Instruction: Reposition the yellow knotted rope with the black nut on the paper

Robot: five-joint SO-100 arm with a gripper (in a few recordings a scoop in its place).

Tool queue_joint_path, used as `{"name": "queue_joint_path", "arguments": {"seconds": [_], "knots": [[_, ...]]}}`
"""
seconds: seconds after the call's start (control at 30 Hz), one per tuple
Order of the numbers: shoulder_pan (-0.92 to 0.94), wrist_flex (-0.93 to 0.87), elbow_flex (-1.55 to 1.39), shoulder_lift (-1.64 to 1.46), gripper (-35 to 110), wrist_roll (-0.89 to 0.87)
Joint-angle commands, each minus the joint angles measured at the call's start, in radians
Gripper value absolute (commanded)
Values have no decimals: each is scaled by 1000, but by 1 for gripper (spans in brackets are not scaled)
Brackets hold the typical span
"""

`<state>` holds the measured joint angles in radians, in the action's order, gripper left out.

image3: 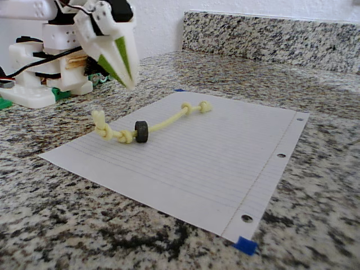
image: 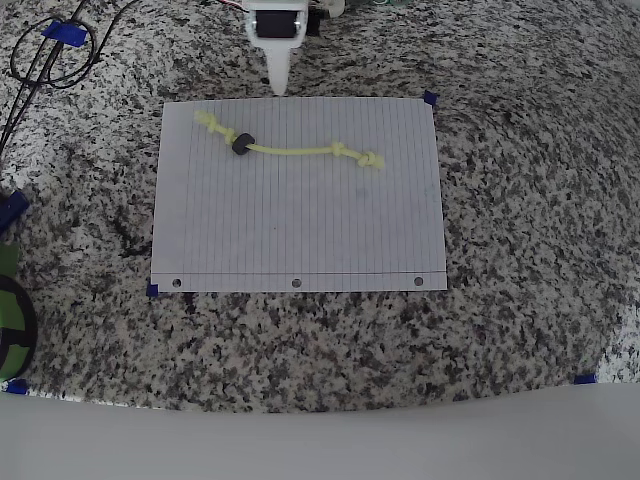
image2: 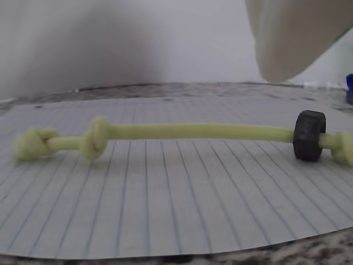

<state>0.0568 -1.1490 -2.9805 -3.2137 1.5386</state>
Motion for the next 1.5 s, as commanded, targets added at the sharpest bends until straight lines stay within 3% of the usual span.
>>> {"name": "queue_joint_path", "arguments": {"seconds": [0.0, 0.67, 1.47], "knots": [[-18, -11, 2, -3, 0, 15], [-11, -25, -172, -181, 0, 72], [18, -66, -170, -195, 0, 61]]}}
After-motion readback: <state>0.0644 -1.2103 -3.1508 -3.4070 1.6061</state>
